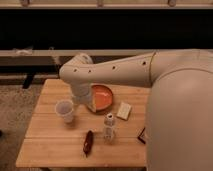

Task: Knock the bottle over

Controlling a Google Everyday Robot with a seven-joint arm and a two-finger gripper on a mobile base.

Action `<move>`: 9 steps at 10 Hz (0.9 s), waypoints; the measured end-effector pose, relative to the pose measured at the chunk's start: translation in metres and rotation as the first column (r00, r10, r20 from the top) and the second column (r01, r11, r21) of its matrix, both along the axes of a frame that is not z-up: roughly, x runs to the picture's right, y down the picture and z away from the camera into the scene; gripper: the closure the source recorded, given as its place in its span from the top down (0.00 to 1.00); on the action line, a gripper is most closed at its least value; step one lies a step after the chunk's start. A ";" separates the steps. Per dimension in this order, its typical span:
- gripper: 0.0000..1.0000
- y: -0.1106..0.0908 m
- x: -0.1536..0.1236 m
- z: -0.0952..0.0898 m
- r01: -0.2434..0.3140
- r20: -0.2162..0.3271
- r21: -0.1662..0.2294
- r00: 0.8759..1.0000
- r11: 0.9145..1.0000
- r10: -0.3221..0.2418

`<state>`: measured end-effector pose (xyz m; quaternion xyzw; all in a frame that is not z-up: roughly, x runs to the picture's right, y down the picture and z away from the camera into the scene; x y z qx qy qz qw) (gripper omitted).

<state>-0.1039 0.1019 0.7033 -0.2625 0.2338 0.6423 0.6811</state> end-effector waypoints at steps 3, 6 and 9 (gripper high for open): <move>0.65 0.001 0.000 0.001 0.000 0.000 -0.002 1.000 1.000 0.000; 0.65 0.001 0.000 0.001 0.001 0.000 -0.002 1.000 1.000 -0.001; 0.65 0.011 0.021 0.008 -0.026 -0.035 -0.064 0.999 0.998 0.024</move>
